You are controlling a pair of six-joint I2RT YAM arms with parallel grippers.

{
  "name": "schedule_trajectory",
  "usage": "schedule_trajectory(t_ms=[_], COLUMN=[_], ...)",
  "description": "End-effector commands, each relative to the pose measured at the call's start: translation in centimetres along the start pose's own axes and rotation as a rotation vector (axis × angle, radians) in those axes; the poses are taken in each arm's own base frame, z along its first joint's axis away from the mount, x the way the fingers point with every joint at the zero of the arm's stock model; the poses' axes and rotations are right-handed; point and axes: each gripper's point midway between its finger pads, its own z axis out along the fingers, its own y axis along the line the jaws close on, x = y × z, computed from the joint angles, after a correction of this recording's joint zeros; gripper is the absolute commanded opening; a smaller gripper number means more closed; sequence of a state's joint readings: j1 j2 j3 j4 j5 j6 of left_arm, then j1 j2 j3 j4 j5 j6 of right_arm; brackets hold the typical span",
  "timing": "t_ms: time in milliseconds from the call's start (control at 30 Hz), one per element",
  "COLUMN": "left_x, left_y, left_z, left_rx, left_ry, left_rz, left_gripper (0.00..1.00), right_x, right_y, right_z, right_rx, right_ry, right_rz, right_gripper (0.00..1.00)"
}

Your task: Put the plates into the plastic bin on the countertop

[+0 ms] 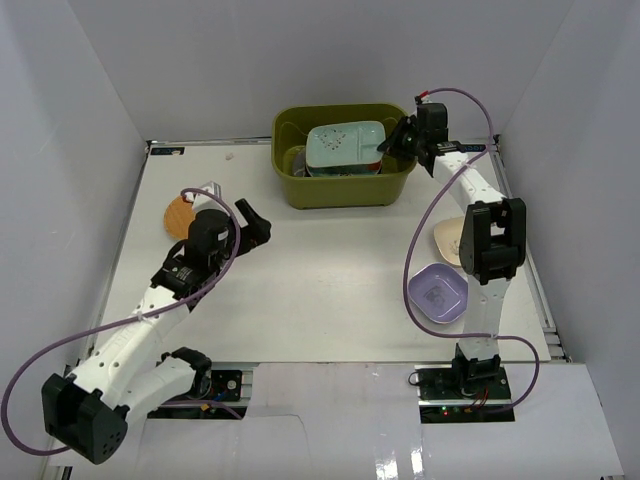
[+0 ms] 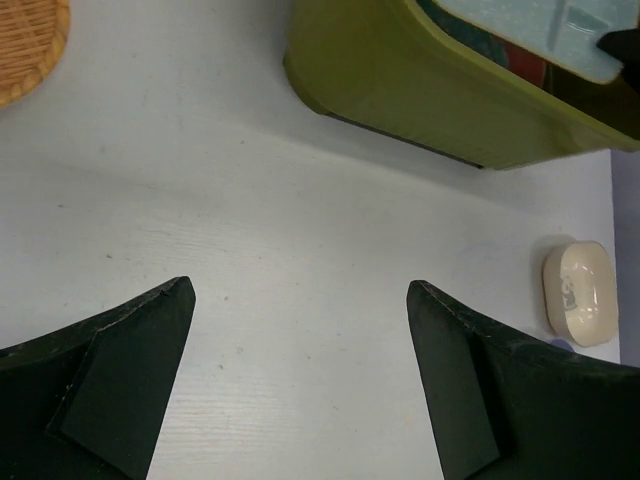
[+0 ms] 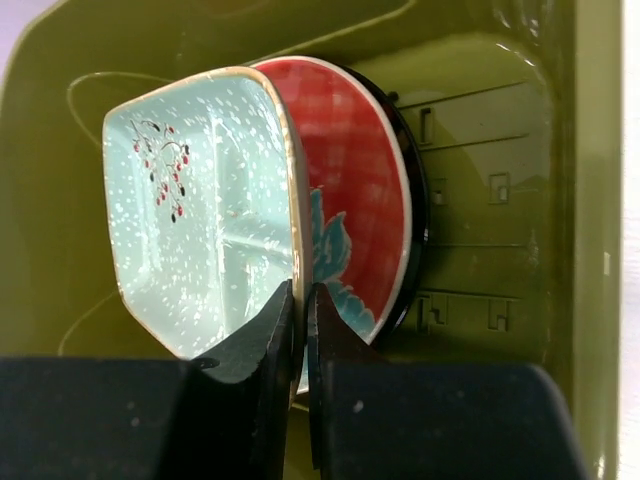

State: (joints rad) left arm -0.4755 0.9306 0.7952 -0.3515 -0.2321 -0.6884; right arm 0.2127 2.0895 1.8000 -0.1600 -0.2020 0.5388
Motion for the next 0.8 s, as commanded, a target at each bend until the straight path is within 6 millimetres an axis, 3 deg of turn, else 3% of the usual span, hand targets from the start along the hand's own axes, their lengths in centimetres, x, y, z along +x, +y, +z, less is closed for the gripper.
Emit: schedule_trajectory(t_ms=[0, 100, 133, 200, 233, 400, 467, 500, 533, 600, 633, 700, 767], left_x=[-0.8, 0.0, 0.2, 0.6, 0.3, -1.2, -1.7, -1.9, -2.3, -2.8, -3.2, -3.1, -2.8], left_y=[2.1, 4.8, 6.6, 7.9, 9.2, 12.4, 14.1, 14.8, 15.9, 17.8, 19.1, 20.7, 21.6], left_z=[1.0, 2.5, 3.3, 3.9, 4.1, 4.1, 4.0, 3.9, 3.8, 3.8, 3.6, 4.0, 4.5], left_rx=[-0.106, -0.183, -0.227, -0.244, -0.27, -0.358, -0.403, -0.42, -0.45, -0.49, -0.511, -0.512, -0.511], left_ry=[-0.03, 0.017, 0.026, 0.046, 0.03, -0.045, -0.068, -0.081, -0.095, -0.107, -0.119, -0.105, -0.087], left_rz=[-0.057, -0.118, -0.149, -0.203, -0.239, -0.317, -0.345, -0.35, -0.363, -0.389, -0.41, -0.457, -0.504], left_gripper=[0.98, 0.98, 0.98, 0.98, 0.98, 0.98, 0.98, 0.98, 0.98, 0.98, 0.98, 0.98, 0.98], right_x=[-5.3, -3.8, -3.5, -3.1, -2.1, -1.4, -1.1, -0.8, -0.8, -1.1, -1.5, -2.0, -2.7], right_y=[6.3, 5.4, 5.0, 4.6, 3.9, 3.1, 2.7, 2.5, 2.5, 2.0, 2.0, 2.5, 3.7], right_z=[-1.9, -0.8, -0.4, -0.1, 0.3, 1.0, 1.2, 1.2, 1.2, 1.0, 0.6, 0.1, -0.7], right_rx=[-0.227, -0.215, -0.208, -0.198, -0.177, -0.151, -0.14, -0.132, -0.123, -0.088, -0.082, -0.09, -0.113], right_ry=[-0.144, -0.104, -0.095, -0.082, -0.046, -0.014, -0.006, 0.0, -0.002, -0.014, -0.028, -0.045, -0.066], right_rz=[-0.062, -0.047, -0.042, -0.042, -0.034, -0.031, -0.025, -0.022, -0.021, -0.019, -0.022, -0.028, -0.039], right_gripper=[0.11, 0.14, 0.14, 0.15, 0.17, 0.19, 0.25, 0.29, 0.43, 0.56, 0.68, 0.81, 0.86])
